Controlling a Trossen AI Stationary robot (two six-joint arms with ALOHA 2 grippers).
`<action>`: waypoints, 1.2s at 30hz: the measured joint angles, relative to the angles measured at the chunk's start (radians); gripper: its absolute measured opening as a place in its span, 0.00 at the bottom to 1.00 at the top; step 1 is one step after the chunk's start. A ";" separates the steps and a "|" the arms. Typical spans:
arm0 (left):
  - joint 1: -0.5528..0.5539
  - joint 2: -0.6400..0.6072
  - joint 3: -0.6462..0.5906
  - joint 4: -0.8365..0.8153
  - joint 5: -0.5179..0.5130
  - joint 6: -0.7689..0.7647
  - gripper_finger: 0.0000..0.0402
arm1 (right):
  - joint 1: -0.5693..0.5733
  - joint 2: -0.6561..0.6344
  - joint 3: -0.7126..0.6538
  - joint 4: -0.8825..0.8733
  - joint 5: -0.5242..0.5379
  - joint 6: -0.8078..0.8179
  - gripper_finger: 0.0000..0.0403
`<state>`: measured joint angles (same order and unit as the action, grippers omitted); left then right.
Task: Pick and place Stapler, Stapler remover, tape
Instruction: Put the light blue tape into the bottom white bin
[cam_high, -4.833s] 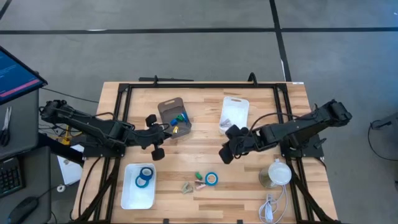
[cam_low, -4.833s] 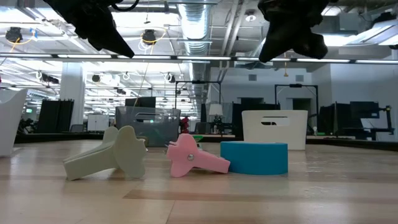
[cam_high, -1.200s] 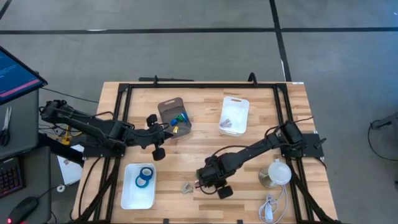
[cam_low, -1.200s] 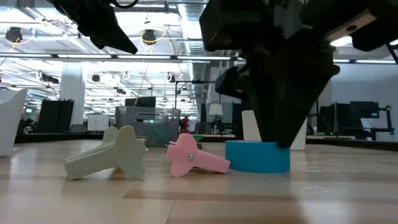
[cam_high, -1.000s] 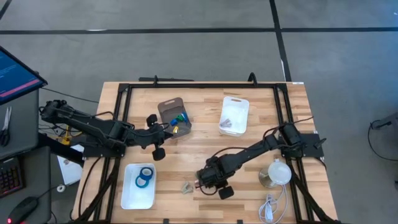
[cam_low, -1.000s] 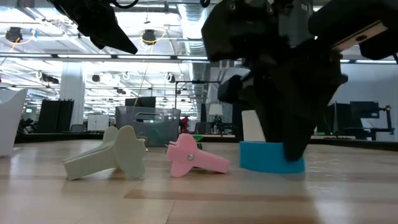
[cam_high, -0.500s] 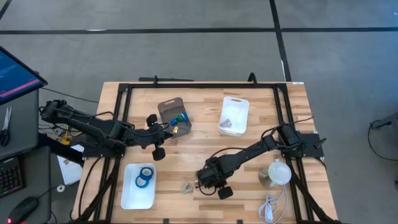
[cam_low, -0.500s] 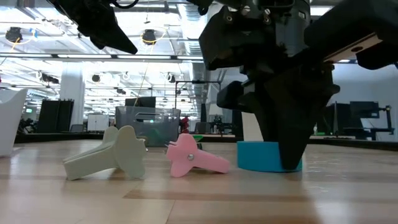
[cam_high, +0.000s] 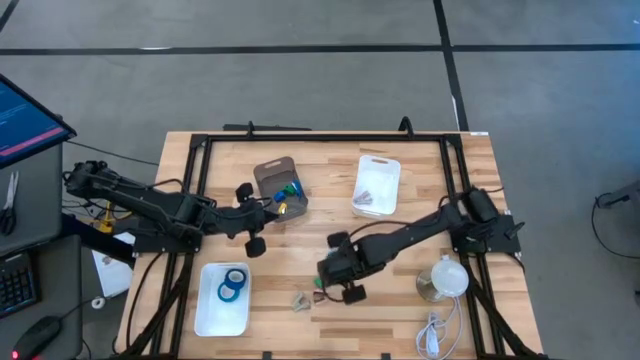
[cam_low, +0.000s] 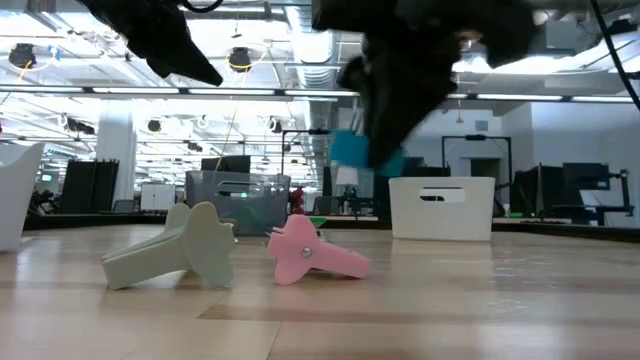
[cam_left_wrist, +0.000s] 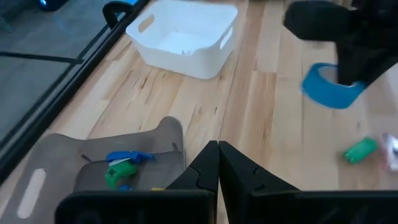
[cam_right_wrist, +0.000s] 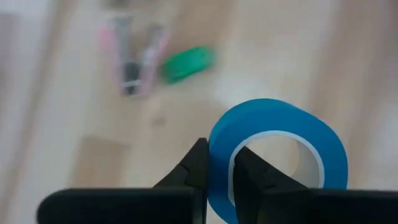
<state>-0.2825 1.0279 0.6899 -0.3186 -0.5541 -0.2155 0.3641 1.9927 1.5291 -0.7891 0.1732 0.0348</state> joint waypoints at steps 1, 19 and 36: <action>0.003 0.000 0.000 0.015 0.001 -0.017 0.00 | 0.000 -0.015 0.000 0.002 0.052 0.000 0.07; 0.316 0.003 0.000 0.294 0.602 -0.251 0.22 | 0.002 -0.074 0.001 0.165 0.718 -0.128 0.07; 0.339 0.248 -0.002 0.594 0.864 -0.471 0.55 | -0.012 -0.074 -0.026 0.510 0.744 -0.349 0.07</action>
<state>0.0563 1.2763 0.6884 0.2756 0.3101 -0.6868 0.3519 1.9190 1.5036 -0.2794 0.9169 -0.3138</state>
